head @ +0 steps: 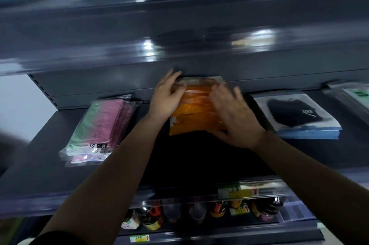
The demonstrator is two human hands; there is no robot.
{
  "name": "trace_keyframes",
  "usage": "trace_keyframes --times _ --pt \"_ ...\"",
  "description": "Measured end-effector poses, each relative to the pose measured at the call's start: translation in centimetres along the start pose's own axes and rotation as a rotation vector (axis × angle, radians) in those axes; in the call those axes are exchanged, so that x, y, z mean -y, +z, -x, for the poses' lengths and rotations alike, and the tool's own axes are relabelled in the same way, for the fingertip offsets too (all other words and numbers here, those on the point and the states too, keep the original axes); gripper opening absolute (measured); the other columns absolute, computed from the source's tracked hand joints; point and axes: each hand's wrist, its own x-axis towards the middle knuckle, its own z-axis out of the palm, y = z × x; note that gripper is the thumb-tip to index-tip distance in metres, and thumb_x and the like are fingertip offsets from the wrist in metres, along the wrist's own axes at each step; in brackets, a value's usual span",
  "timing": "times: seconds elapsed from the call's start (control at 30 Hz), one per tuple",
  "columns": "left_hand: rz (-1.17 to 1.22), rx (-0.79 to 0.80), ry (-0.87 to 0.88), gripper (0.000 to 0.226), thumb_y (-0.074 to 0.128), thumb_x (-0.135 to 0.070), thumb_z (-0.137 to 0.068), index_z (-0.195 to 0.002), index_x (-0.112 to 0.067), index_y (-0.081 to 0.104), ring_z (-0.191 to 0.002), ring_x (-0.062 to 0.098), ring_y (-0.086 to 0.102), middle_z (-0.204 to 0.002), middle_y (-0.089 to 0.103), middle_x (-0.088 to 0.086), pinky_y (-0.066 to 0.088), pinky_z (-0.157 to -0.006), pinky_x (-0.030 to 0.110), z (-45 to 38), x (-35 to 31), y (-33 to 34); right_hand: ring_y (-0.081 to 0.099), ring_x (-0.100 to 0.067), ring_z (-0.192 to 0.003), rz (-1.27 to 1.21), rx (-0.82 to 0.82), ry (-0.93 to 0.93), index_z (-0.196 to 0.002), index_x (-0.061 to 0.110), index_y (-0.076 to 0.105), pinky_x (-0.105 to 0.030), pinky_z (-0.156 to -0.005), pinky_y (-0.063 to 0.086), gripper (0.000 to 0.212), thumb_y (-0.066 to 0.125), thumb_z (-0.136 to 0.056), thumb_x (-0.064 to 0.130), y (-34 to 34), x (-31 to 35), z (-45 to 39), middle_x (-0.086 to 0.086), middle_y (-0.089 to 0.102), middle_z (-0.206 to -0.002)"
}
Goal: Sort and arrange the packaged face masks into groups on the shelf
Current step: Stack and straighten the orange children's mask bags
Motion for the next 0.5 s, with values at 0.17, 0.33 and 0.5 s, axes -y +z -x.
trace_keyframes --times 0.17,0.33,0.5 --pt "-0.493 0.316 0.236 0.042 0.04 -0.037 -0.099 -0.141 -0.033 0.042 -0.136 0.021 0.038 -0.148 0.042 -0.003 0.033 -0.11 0.036 -0.9 -1.2 0.0 0.026 -0.021 -0.136 0.377 0.115 -0.453 -0.14 0.014 0.031 -0.04 -0.116 0.006 0.074 0.065 -0.079 0.037 3.5 -0.2 1.7 -0.002 0.036 -0.149" --pt "-0.575 0.362 0.296 0.041 0.039 -0.037 -0.099 -0.14 -0.036 0.042 -0.139 0.02 0.034 -0.148 0.042 -0.007 0.034 -0.11 0.04 -0.1 -0.4 0.3 0.037 -0.018 -0.129 0.281 0.077 -0.45 -0.135 0.013 0.034 -0.036 -0.114 0.014 0.061 0.061 -0.08 0.023 4.5 -0.5 0.4 -0.001 0.056 -0.135" --pt "-0.703 0.35 0.368 0.048 0.037 -0.038 -0.099 -0.146 -0.036 0.03 -0.143 0.02 0.024 -0.153 0.032 -0.011 0.029 -0.113 0.041 1.3 -0.2 0.3 0.041 -0.018 -0.13 0.259 0.246 -0.406 -0.136 0.014 0.035 -0.037 -0.114 0.01 0.051 0.037 -0.086 0.025 4.9 -0.3 -0.3 -0.001 0.057 -0.135"
